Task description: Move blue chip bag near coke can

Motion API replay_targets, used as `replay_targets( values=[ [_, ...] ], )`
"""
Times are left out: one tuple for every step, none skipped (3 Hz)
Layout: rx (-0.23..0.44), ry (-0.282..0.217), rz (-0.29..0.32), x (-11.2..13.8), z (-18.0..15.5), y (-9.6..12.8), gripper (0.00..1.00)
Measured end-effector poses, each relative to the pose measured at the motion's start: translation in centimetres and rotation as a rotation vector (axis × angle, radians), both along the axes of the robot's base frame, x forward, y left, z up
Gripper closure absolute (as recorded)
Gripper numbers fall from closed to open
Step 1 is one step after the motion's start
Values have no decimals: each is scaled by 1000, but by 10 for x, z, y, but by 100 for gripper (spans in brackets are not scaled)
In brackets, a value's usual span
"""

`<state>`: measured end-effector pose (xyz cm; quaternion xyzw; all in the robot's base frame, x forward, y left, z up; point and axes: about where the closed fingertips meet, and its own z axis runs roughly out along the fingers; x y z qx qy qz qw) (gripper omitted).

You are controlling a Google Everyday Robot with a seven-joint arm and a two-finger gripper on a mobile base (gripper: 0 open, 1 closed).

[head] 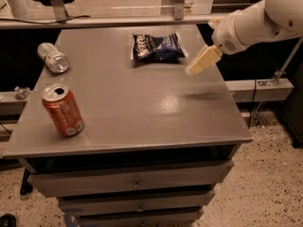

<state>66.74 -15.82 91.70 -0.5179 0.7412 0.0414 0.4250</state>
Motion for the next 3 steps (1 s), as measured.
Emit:
replay_targets(
  values=[
    [98,20,-3,38,-18,25,0],
    [186,35,0,61,-25,49,0],
    [266,53,1,78,-29,73,18]
  ],
)
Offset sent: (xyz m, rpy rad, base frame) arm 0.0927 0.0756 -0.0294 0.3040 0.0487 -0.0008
